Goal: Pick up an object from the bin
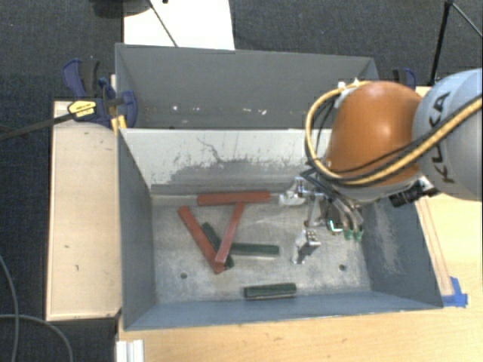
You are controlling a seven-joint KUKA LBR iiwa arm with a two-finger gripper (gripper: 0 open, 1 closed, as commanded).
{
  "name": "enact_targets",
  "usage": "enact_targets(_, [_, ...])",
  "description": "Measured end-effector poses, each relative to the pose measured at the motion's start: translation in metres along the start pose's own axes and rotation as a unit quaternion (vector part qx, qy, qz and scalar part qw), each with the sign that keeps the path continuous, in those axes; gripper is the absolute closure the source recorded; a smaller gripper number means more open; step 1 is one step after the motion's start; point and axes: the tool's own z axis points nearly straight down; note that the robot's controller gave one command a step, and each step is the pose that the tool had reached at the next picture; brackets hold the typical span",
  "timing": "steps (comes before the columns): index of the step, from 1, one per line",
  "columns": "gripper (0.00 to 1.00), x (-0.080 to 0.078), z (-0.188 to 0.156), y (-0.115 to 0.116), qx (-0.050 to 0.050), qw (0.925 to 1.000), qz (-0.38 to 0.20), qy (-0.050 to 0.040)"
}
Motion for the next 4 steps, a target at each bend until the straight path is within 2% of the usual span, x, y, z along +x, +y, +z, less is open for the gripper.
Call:
enact_targets(1, [0.00,-0.002,-0.004,0.000,0.000,1.0000,0.001,-0.0040])
enact_targets(2, [1.00,-0.030,0.130,0.007,0.000,0.9973,-0.073,-0.0085])
enact_targets(3, [0.00,-0.033,0.130,0.008,-0.001,0.9972,-0.072,-0.0175])
enact_targets(4, [0.00,-0.033,0.130,0.008,-0.001,0.9973,-0.072,-0.0168])
